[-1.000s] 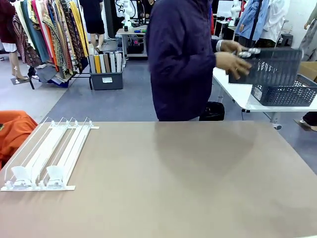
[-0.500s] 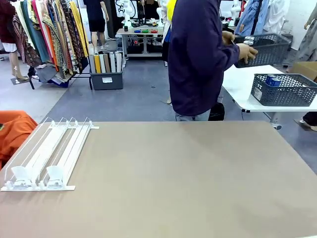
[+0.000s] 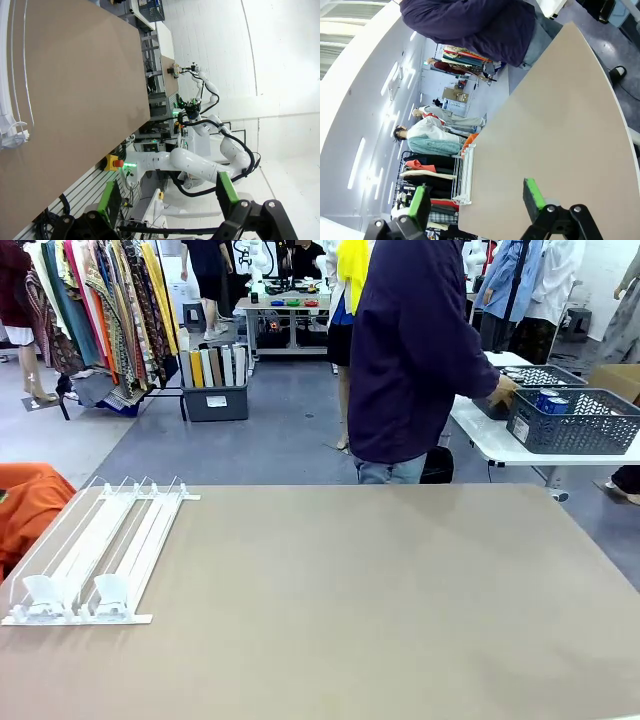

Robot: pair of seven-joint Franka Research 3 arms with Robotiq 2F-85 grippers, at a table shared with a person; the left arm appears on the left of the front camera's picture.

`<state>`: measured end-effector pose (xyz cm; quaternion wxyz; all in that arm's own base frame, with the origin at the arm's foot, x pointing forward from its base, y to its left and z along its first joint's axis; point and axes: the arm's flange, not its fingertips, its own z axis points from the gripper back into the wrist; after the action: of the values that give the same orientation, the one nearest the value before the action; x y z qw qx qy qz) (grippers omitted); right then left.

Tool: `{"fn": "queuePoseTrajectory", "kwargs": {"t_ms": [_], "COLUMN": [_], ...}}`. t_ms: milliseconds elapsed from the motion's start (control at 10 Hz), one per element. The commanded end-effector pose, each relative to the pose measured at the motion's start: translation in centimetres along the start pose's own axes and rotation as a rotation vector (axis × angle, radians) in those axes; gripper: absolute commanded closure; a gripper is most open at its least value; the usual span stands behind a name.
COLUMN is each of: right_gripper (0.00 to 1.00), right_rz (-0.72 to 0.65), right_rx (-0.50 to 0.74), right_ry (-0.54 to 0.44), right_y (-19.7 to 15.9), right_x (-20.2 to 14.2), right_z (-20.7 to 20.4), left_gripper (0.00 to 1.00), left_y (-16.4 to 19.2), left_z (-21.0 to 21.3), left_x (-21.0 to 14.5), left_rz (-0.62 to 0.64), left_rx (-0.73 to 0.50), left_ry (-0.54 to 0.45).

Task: Retrieve and store the cans from the dispenser.
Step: Pick up one can from the Automatic Can Dispenser and place it in the middle of the table.

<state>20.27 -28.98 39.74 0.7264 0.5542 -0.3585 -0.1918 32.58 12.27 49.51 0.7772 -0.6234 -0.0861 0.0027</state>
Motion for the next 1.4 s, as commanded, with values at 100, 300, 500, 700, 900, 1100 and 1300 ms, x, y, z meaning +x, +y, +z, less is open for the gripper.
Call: {"fn": "queuePoseTrajectory", "kwargs": {"t_ms": [100,300,500,700,900,1100,1300], "right_gripper": [0.0,0.0,0.0,0.0,0.0,0.0,0.0], "right_rz": [0.006,0.006,0.006,0.006,0.006,0.006,0.006], "right_rx": [0.001,0.001,0.001,0.001,0.001,0.001,0.001], "right_ry": [-0.002,-0.002,-0.002,-0.002,-0.002,-0.002,-0.002], "right_y": [0.19,0.19,0.19,0.19,0.19,0.19,0.19], "right_x": [0.04,0.04,0.04,0.04,0.04,0.04,0.04], "right_z": [0.04,0.04,0.04,0.04,0.04,0.04,0.04], "left_gripper": [0.0,0.0,0.0,0.0,0.0,0.0,0.0], "left_y": [-0.07,-0.07,-0.07,-0.07,-0.07,-0.07,-0.07], "left_z": [0.15,0.15,0.15,0.15,0.15,0.15,0.15], "left_x": [-0.32,-0.32,-0.32,-0.32,-0.32,-0.32,-0.32], "left_rz": [-0.004,-0.004,-0.004,-0.004,-0.004,-0.004,-0.004], "left_rx": [-0.013,-0.013,-0.013,-0.013,-0.013,-0.013,-0.013], "left_ry": [-0.001,-0.001,-0.001,-0.001,-0.001,-0.001,-0.001]}}
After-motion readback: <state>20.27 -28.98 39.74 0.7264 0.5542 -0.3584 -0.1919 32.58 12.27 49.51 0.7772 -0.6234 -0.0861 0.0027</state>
